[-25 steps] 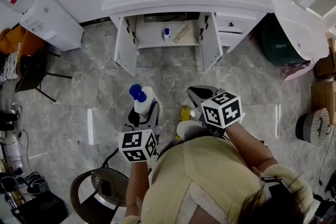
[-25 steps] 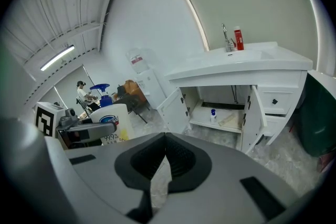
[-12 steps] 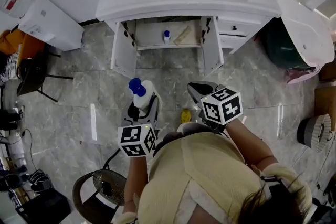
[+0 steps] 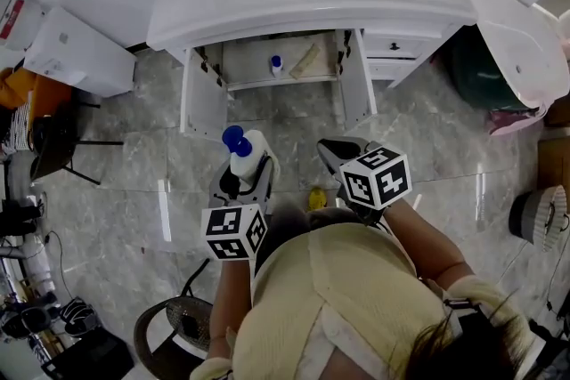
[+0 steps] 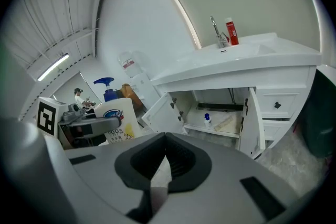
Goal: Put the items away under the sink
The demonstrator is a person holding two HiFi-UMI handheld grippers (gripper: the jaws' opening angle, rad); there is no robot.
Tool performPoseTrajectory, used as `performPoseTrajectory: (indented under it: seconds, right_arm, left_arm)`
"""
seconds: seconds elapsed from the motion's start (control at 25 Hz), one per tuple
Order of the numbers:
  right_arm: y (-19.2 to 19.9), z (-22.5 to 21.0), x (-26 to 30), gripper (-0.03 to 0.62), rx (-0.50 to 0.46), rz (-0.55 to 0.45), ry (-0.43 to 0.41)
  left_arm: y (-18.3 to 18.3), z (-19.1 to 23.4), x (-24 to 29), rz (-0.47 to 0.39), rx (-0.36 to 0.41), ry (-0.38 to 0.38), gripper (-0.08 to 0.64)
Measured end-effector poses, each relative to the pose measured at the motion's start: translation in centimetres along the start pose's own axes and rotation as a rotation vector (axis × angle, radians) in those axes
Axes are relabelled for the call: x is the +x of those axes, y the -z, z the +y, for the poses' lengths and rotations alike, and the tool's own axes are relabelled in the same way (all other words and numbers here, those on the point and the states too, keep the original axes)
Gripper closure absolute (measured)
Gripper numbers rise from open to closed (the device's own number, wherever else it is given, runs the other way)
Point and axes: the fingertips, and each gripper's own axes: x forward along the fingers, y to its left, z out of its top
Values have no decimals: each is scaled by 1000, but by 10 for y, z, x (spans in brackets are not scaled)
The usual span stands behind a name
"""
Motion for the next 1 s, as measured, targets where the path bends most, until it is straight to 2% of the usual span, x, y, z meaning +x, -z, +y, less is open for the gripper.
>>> performPoseTrajectory:
  seconds: [0.16, 0.52, 0.8, 1.0]
  right_arm:
    - [-4, -7, 5, 566, 1, 4, 13]
    - [-18, -20, 23, 566, 66, -30, 88]
    - [-32, -6, 58, 566, 136, -45, 147]
    - [-43, 0, 89, 566, 148, -30, 182]
  left_arm:
    - [-6, 4, 16, 0, -7, 23, 270]
    - [-24, 19, 51, 4, 49, 110, 270]
    - [-28, 60, 63, 43, 68, 174, 270]
    - [-36, 90, 76, 50, 88, 201, 270]
